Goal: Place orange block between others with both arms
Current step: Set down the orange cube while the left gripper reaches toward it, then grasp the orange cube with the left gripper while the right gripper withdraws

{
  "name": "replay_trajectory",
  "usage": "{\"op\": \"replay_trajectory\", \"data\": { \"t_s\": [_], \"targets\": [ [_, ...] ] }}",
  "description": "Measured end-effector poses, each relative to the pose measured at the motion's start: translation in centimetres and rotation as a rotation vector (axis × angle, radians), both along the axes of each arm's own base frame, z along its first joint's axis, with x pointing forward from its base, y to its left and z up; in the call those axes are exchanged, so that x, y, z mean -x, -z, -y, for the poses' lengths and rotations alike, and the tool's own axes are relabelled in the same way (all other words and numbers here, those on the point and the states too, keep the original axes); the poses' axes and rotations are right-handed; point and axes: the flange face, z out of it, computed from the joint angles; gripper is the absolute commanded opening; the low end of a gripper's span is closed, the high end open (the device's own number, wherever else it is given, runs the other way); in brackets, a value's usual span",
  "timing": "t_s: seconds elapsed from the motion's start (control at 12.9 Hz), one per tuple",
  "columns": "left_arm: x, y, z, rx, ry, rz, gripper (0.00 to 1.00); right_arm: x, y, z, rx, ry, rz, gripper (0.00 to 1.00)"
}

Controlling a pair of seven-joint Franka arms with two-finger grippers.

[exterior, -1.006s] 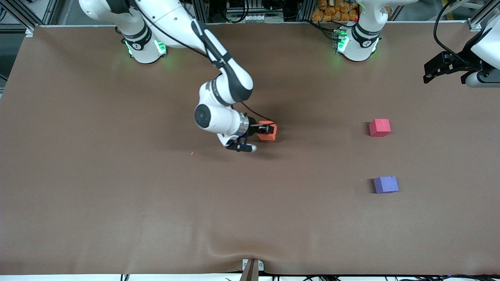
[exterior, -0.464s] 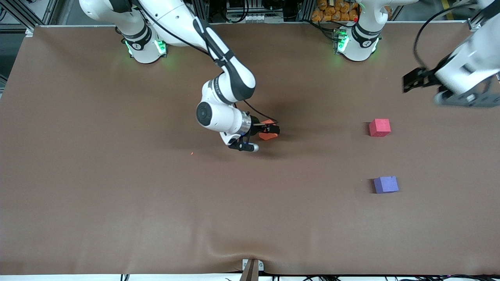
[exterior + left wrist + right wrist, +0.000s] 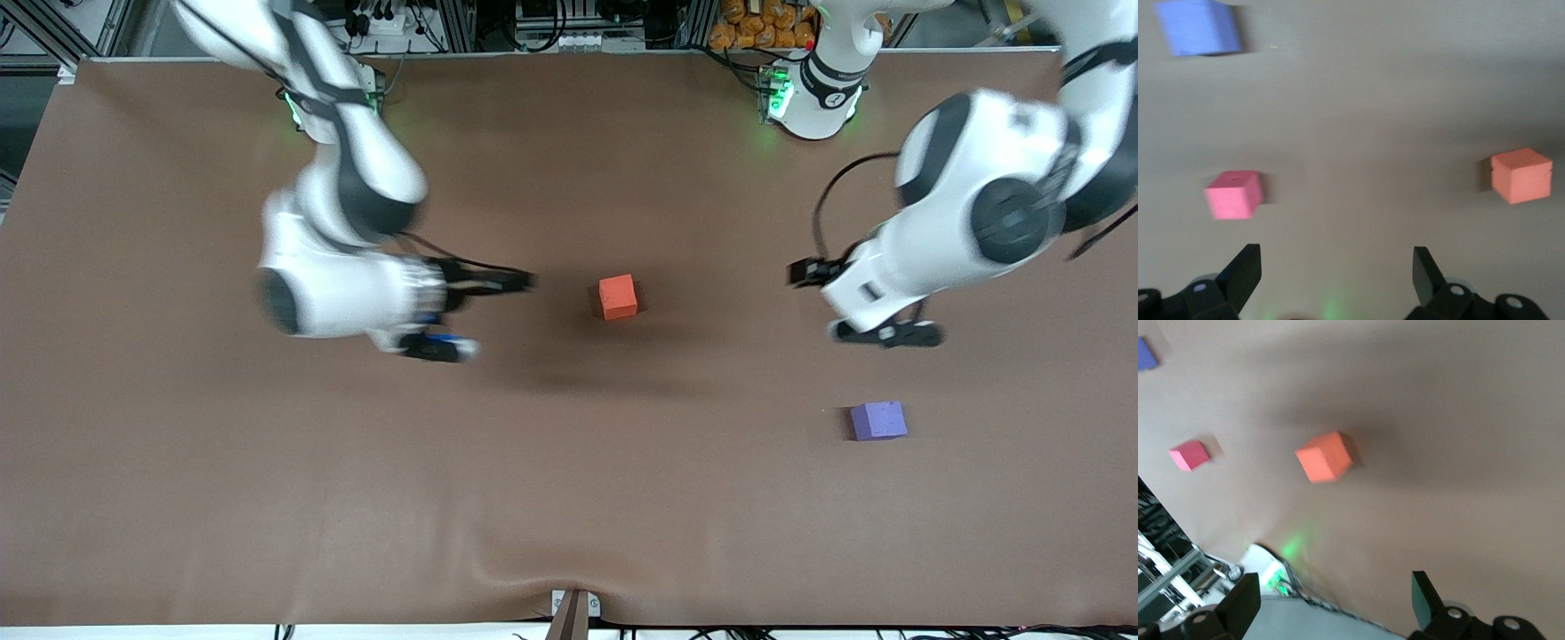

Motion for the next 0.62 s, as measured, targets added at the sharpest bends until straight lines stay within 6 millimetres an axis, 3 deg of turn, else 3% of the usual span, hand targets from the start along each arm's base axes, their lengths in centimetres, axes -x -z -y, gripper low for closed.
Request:
{"op": "replay_trajectory", "data": {
  "t_s": [0.15,0.39,0.62],
  "targets": [
    [1.0,2.9,6.3,-0.019,-0.056,0.006,1.0,0.0,-6.4,8.6,0.07,-0.015,-0.004,1.0],
    [4.0,6.2,15.4,-0.03,-0.158,0.048,1.0,0.9,-13.6,20.4,0.266,-0.023,0.124,1.0],
    [7.0,11.0,22.3,-0.046,-0.226,0.091,1.0,3.2,-18.1,28.7,0.35,-0.212,0.27,1.0]
  ]
}}
